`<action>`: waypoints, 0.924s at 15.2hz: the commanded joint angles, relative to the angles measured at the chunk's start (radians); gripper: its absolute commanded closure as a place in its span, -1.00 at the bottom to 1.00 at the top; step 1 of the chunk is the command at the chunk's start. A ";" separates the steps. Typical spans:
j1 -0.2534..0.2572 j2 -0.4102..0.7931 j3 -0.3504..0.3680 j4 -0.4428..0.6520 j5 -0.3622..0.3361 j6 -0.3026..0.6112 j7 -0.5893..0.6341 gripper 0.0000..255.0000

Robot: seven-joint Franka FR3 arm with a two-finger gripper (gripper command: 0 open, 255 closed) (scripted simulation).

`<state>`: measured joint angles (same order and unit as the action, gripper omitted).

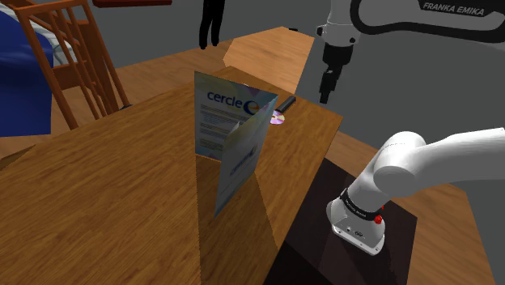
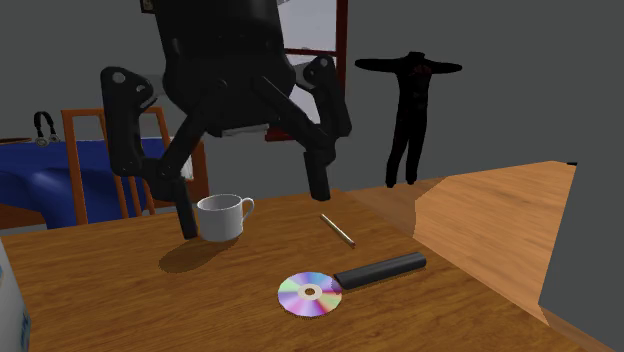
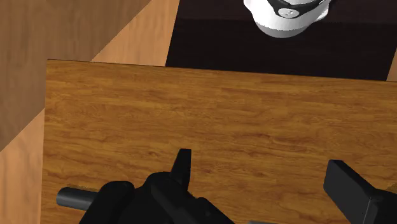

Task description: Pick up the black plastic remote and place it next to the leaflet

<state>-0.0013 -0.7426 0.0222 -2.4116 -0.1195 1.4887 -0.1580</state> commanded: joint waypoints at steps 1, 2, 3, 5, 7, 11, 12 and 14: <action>0.000 0.000 0.000 0.000 0.000 0.000 0.000 -1.00; 0.005 -0.011 -0.029 -0.024 -0.024 0.025 -0.061 -1.00; 0.010 -0.019 -0.058 -0.045 -0.048 0.052 -0.122 -1.00; 0.019 -0.027 -0.120 -0.082 -0.097 0.108 -0.242 -1.00; 0.027 -0.023 -0.184 -0.110 -0.143 0.169 -0.362 -1.00; 0.049 0.022 -0.317 -0.138 -0.225 0.301 -0.597 -1.00; 0.057 0.041 -0.351 -0.138 -0.241 0.336 -0.656 -1.00; 0.076 0.087 -0.420 -0.133 -0.267 0.407 -0.774 -1.00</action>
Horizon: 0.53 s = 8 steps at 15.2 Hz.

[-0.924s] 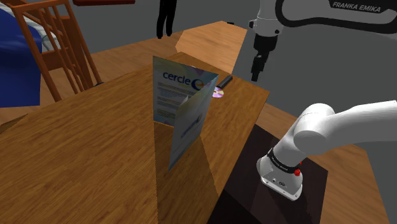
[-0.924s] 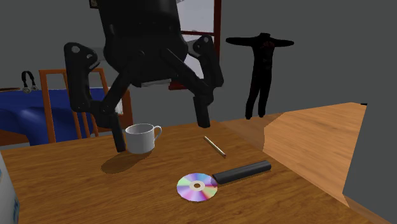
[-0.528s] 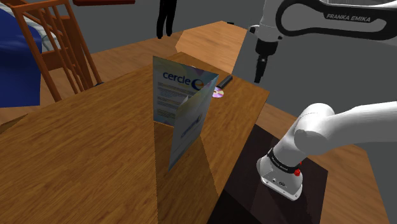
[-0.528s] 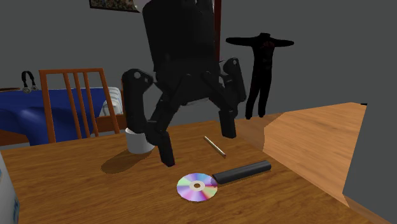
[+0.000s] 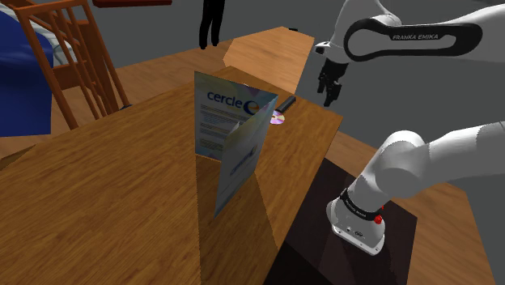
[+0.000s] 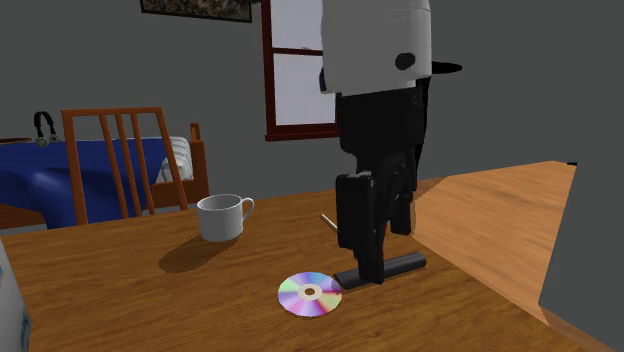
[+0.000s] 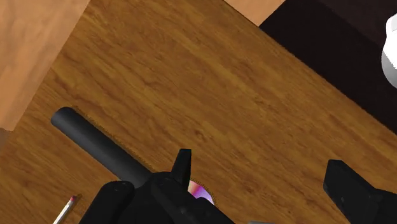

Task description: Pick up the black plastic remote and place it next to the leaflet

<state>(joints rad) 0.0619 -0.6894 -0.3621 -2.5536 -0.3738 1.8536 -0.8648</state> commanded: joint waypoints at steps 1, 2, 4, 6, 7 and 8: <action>0.026 0.061 -0.072 0.015 -0.022 0.078 -0.127 -1.00; 0.041 0.090 -0.107 0.024 -0.028 0.114 -0.187 -1.00; 0.076 0.155 -0.178 0.046 -0.029 0.184 -0.309 -1.00; 0.120 0.229 -0.250 0.076 -0.013 0.253 -0.437 -1.00; 0.145 0.268 -0.287 0.094 0.003 0.286 -0.505 -1.00; 0.172 0.309 -0.324 0.113 0.024 0.318 -0.574 -1.00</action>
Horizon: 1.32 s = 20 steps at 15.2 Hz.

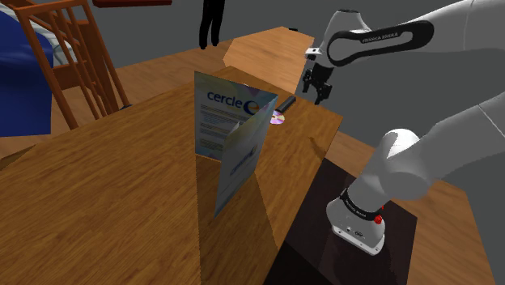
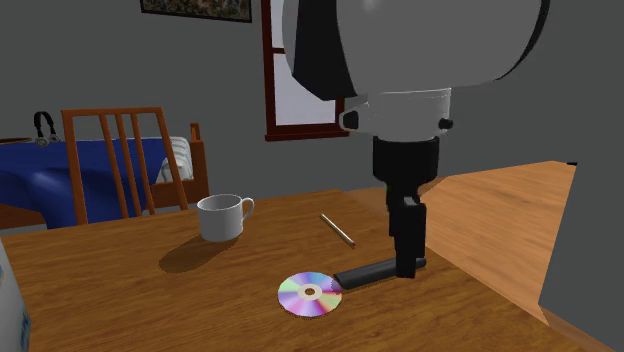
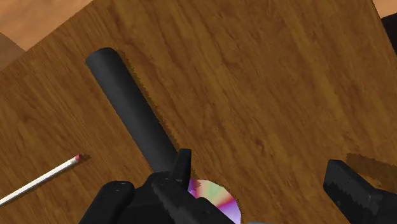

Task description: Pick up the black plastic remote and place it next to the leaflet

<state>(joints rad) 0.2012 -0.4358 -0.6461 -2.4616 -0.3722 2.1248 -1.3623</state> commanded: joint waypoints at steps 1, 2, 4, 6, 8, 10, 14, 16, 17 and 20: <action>0.063 0.099 -0.078 0.041 0.050 0.077 -0.149 -1.00; 0.094 0.145 -0.115 0.062 0.085 0.106 -0.226 -1.00; 0.158 0.245 -0.187 0.109 0.181 0.158 -0.394 -1.00; 0.219 0.360 -0.251 0.162 0.317 0.195 -0.586 -1.00; 0.243 0.488 -0.276 0.222 0.487 0.209 -0.795 -1.00; 0.219 0.557 -0.251 0.249 0.575 0.218 -0.896 -1.00; 0.195 0.611 -0.224 0.239 0.641 0.259 -0.941 -1.00; 0.183 0.638 -0.210 0.235 0.675 0.278 -0.964 -1.00; 0.179 0.646 -0.205 0.235 0.685 0.284 -0.970 -1.00; 0.179 0.646 -0.205 0.235 0.684 0.284 -0.970 -1.00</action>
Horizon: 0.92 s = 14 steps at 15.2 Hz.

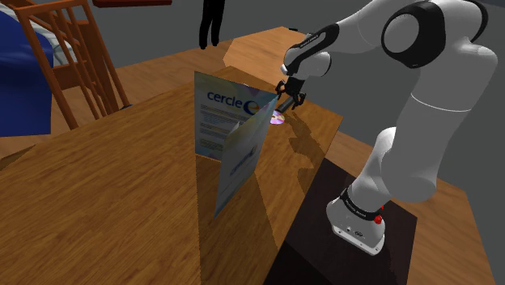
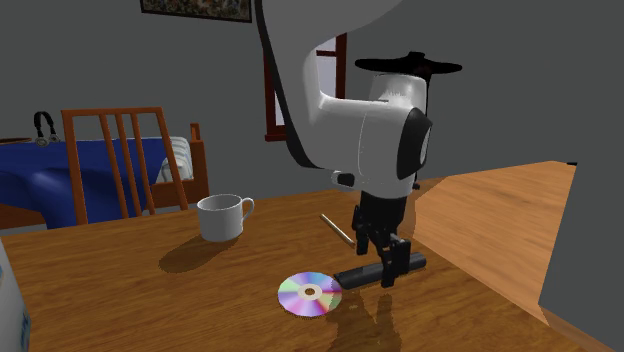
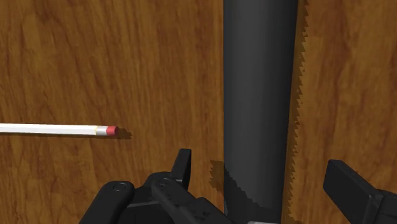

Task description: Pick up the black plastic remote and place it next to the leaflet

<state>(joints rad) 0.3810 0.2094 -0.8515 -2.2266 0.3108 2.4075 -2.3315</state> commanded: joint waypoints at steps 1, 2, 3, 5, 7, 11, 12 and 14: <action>-0.001 0.001 0.001 0.000 0.001 0.001 -0.001 -1.00; -0.001 0.001 0.001 0.000 0.001 0.001 -0.001 -1.00; -0.001 0.001 0.001 0.000 0.001 0.001 -0.001 -1.00; -0.001 0.001 0.000 0.000 0.001 0.001 -0.001 -1.00; -0.001 0.001 0.000 0.000 0.001 0.001 -0.001 1.00; -0.001 0.001 0.001 -0.002 0.002 0.002 -0.002 1.00; -0.001 0.000 0.000 -0.002 0.001 0.002 -0.001 1.00; 0.001 -0.002 0.000 -0.006 -0.001 0.005 0.001 1.00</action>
<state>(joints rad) 0.3799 0.2045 -0.8548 -2.2292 0.3100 2.4092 -2.3316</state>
